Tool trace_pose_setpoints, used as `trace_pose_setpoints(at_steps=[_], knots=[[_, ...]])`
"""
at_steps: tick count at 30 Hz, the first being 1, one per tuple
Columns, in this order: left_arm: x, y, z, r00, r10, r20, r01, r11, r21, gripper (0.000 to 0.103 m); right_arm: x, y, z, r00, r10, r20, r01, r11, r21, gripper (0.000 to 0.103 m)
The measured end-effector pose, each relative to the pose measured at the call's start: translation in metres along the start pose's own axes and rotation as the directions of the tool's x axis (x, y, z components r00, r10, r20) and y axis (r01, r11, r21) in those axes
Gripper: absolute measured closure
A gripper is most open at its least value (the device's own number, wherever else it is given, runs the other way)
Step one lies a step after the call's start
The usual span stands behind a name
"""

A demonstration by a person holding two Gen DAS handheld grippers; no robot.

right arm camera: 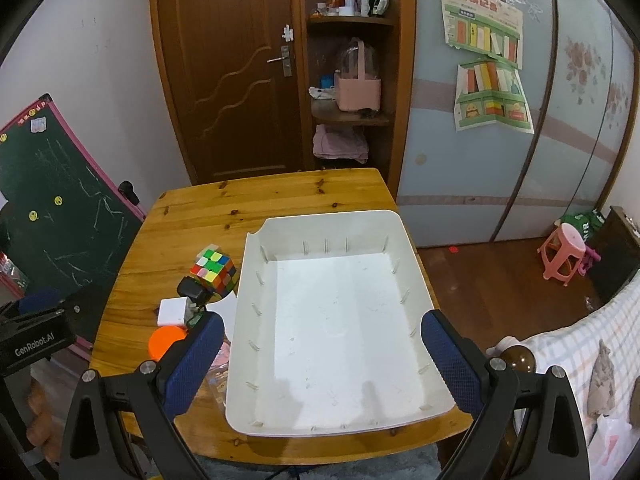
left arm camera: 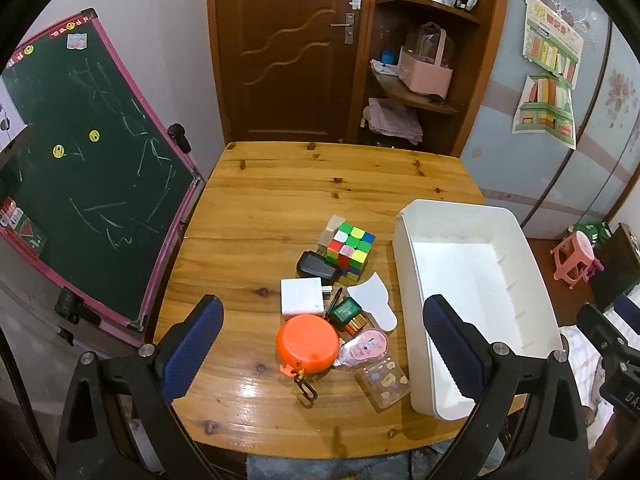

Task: Organize rigid objects

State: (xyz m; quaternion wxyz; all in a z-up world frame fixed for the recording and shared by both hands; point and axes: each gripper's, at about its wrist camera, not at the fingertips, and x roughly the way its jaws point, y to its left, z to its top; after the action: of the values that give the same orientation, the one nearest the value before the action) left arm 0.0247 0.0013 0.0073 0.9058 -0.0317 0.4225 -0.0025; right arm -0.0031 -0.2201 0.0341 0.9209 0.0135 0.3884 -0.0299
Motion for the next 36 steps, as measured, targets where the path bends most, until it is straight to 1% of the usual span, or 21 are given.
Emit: trace_pose_setpoints(at_steps=[7,12,17,19,20,22,23,26,27,30,33,34,36], knots=[[0.003,-0.002,0.005,1.0,-0.005,0.008,0.005,1.0,-0.004,0.003,0.005,-0.006,0.003,0.999,-0.035,0.0,0.035,0.999,-0.013,0.004],[0.003,-0.004,0.009,1.0,0.005,0.03,-0.005,1.0,0.009,0.003,0.009,-0.017,0.009,1.0,-0.027,-0.016,0.027,1.0,-0.007,0.004],[0.005,-0.003,0.011,0.999,0.0,0.048,-0.001,1.0,0.017,0.003,0.012,-0.026,0.014,0.999,-0.052,0.01,0.052,0.999,-0.009,0.004],[0.009,-0.002,0.011,0.999,-0.004,0.049,0.003,1.0,0.029,0.003,0.014,-0.03,0.013,0.999,-0.051,0.018,0.051,0.999,-0.005,0.007],[0.01,-0.002,0.01,0.999,-0.008,0.05,0.006,0.999,0.036,0.003,0.015,-0.032,0.012,0.998,-0.056,0.02,0.056,0.998,-0.003,0.012],[0.014,-0.003,0.009,0.999,-0.015,0.05,0.013,0.998,0.055,0.003,0.022,-0.038,0.012,0.998,-0.062,0.004,0.062,0.998,-0.002,0.014],[0.017,-0.003,0.007,0.999,-0.003,0.055,-0.001,0.998,0.066,0.003,0.028,-0.043,0.011,0.998,-0.061,-0.007,0.061,0.998,0.004,0.014],[0.023,-0.005,0.004,0.996,0.04,0.081,-0.048,0.995,0.091,0.003,0.04,-0.055,0.008,0.998,-0.067,-0.019,0.067,0.998,0.013,0.023],[0.024,-0.004,0.003,0.995,0.044,0.085,-0.052,0.994,0.095,0.003,0.046,-0.06,0.007,0.997,-0.076,-0.034,0.076,0.997,0.013,0.025],[0.03,-0.004,0.001,0.996,0.027,0.083,-0.035,0.995,0.098,0.003,0.065,-0.074,0.002,0.992,-0.083,-0.096,0.085,0.996,0.024,0.025],[0.036,-0.001,-0.002,0.997,0.013,0.082,-0.02,0.995,0.093,0.003,0.086,-0.091,-0.007,0.988,-0.053,-0.148,0.063,0.996,0.061,0.026],[0.038,-0.001,-0.003,0.997,0.009,0.083,-0.017,0.996,0.091,0.003,0.091,-0.095,-0.009,0.986,-0.047,-0.162,0.059,0.996,0.069,0.027],[0.044,0.001,-0.005,0.997,0.003,0.073,-0.01,0.996,0.085,0.003,0.104,-0.103,-0.014,0.979,-0.06,-0.194,0.075,0.994,0.073,0.031]])
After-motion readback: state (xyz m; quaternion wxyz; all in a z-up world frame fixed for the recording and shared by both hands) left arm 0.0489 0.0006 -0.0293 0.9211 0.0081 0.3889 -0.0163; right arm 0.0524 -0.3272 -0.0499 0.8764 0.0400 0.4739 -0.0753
